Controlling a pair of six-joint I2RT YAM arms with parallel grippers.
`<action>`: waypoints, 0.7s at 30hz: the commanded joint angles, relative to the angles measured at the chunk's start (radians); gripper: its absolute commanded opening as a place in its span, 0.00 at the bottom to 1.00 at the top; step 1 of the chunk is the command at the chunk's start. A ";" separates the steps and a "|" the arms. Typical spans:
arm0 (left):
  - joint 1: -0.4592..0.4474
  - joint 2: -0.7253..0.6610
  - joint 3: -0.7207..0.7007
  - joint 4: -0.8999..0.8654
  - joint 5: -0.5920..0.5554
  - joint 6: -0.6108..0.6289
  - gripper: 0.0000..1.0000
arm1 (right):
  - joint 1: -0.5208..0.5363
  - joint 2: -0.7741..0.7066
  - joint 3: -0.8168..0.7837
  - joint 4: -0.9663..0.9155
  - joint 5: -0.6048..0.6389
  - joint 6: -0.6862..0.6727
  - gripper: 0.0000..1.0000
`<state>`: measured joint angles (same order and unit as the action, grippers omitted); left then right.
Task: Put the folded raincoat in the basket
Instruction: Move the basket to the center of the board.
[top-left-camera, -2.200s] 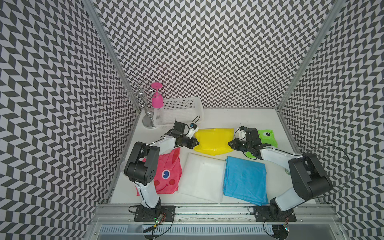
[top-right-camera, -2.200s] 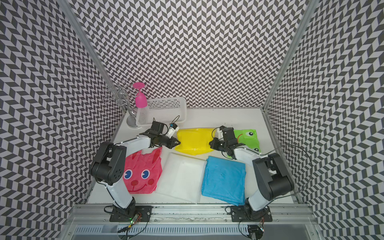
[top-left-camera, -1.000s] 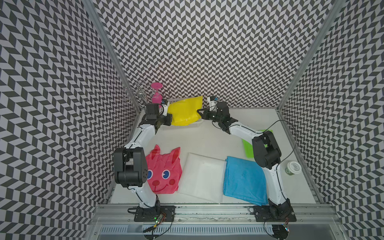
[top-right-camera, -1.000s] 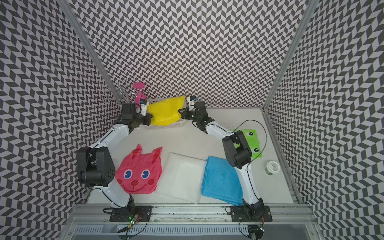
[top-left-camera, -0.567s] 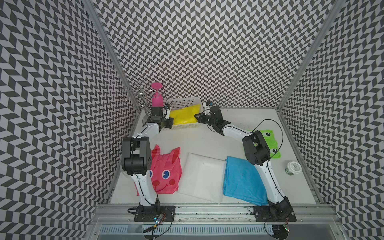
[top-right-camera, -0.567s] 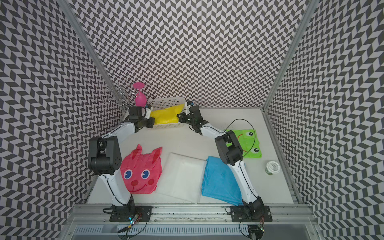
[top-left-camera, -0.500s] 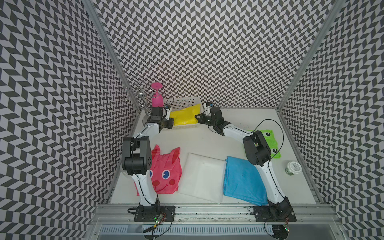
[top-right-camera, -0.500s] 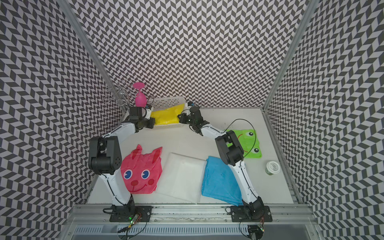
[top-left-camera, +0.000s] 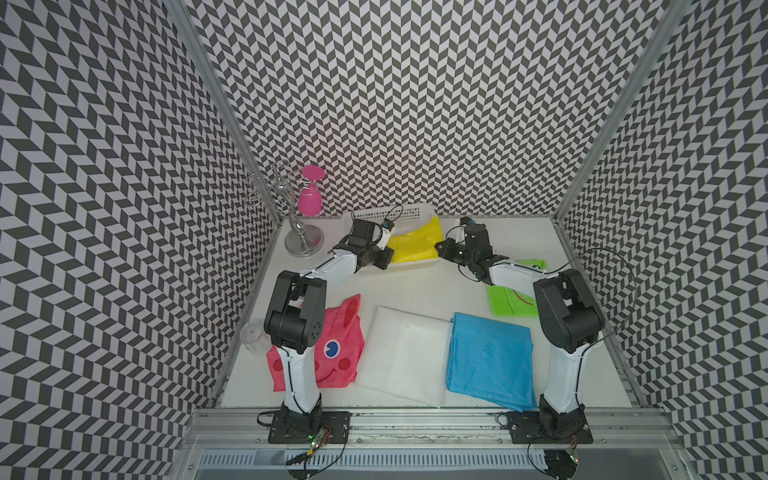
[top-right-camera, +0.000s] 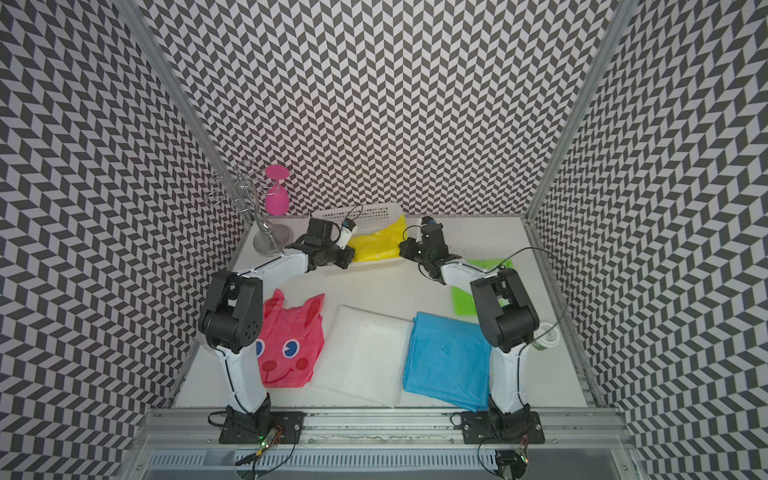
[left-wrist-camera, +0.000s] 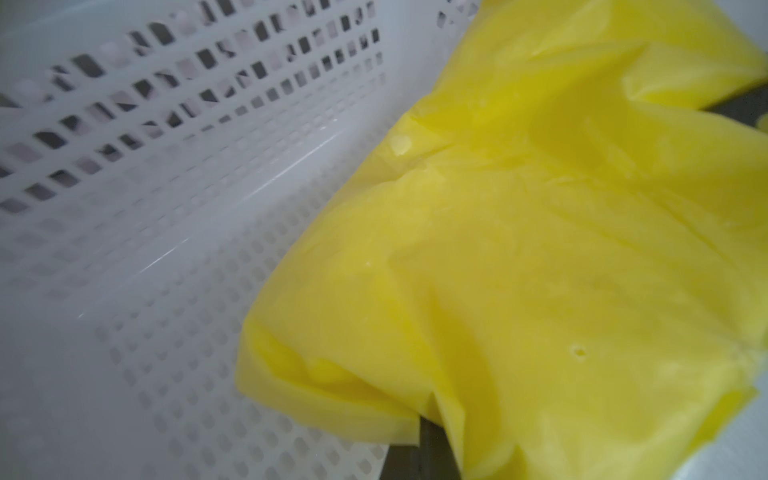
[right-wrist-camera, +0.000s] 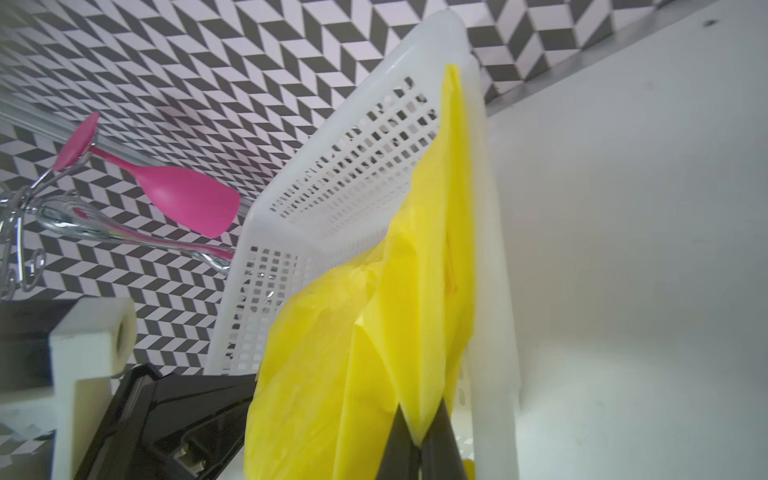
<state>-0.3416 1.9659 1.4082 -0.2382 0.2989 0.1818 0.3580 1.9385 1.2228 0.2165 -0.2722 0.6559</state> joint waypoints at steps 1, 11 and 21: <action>-0.061 0.020 0.021 -0.055 0.079 -0.019 0.00 | -0.014 -0.092 -0.107 -0.037 0.026 -0.010 0.00; -0.033 -0.077 0.080 -0.161 0.208 -0.126 0.00 | -0.056 -0.305 -0.182 -0.105 -0.100 -0.076 0.00; 0.110 -0.376 -0.120 -0.056 0.242 -0.225 0.00 | -0.001 -0.187 0.063 -0.135 -0.229 -0.118 0.00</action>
<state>-0.2485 1.6737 1.3552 -0.3740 0.5152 0.0093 0.3489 1.6962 1.2358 0.0616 -0.4465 0.5770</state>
